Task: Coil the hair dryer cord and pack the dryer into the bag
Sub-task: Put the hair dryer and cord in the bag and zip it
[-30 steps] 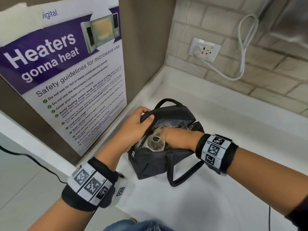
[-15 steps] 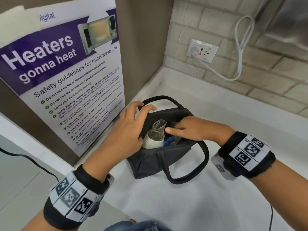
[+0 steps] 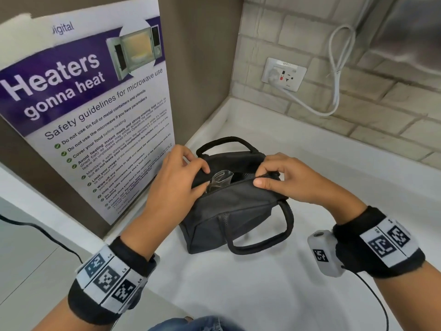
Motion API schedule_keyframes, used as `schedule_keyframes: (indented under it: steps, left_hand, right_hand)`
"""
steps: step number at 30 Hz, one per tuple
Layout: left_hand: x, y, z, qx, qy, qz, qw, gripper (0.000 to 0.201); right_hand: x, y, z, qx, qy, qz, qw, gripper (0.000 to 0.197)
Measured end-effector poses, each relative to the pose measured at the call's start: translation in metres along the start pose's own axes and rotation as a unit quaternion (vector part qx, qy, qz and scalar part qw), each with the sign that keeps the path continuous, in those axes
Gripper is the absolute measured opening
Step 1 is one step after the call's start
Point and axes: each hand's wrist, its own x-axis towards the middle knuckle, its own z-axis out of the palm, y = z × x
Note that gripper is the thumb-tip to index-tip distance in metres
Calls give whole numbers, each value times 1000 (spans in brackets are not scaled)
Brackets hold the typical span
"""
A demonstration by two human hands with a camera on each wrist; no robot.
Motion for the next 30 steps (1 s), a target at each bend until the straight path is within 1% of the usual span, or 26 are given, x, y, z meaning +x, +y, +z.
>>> schedule_keyframes:
  steps: [3, 5, 7, 9, 10, 12, 13, 15, 17, 19, 20, 22, 23, 24, 27, 28, 30]
  left_hand:
    - [0, -1, 0, 9, 19, -7, 1000, 21]
    - [0, -2, 0, 10, 28, -1, 1000, 18]
    - [0, -2, 1, 11, 34, 13, 999, 16]
    - [0, -1, 2, 4, 50, 24, 998, 13]
    - [0, 0, 3, -9, 61, 23, 998, 11]
    - [1, 1, 4, -52, 80, 6, 995, 8]
    - [1, 1, 5, -75, 87, -1, 993, 7]
    - [1, 1, 7, -113, 96, -8, 989, 5]
    - [0, 2, 7, -156, 101, -19, 982, 5]
    - [0, 5, 6, -200, 109, -36, 973, 4]
    - [0, 6, 5, -215, 111, -43, 969, 4]
    - [-1, 9, 4, -228, 110, -45, 966, 3]
    - [-1, 10, 4, -232, 109, -44, 966, 3]
    - [-2, 10, 5, -234, 109, -44, 965, 4]
    - [-6, 6, 5, -213, 97, -50, 971, 10]
    - [-8, 4, 5, -194, 90, -60, 975, 13]
    - [-13, -3, 6, -161, 79, -96, 979, 16]
  right_hand:
    - [-6, -4, 0, 22, 11, -8, 1000, 11]
    - [-9, -9, 1, 49, 25, 7, 998, 10]
    - [-8, -11, 5, 39, 59, 25, 997, 11]
    - [-3, -9, 10, -43, 105, 45, 993, 8]
    - [0, -10, 13, -100, 114, 54, 987, 15]
    - [7, -11, 20, -221, 93, 74, 968, 37]
    - [10, -13, 25, -277, 80, 85, 954, 47]
    - [16, -16, 34, -371, 71, 95, 921, 58]
    - [22, -18, 41, -425, 75, 98, 897, 60]
    - [27, -20, 43, -449, 82, 107, 883, 62]
    - [30, -20, 44, -452, 90, 107, 881, 63]
    - [34, -22, 45, -447, 99, 98, 883, 59]
    - [35, -23, 45, -442, 100, 101, 886, 53]
    - [36, -24, 44, -434, 116, 99, 888, 45]
    - [38, -22, 39, -387, 197, 79, 897, 14]
    - [37, -21, 37, -364, 221, 80, 902, 9]
    - [34, -13, 38, -330, 249, 91, 906, 8]
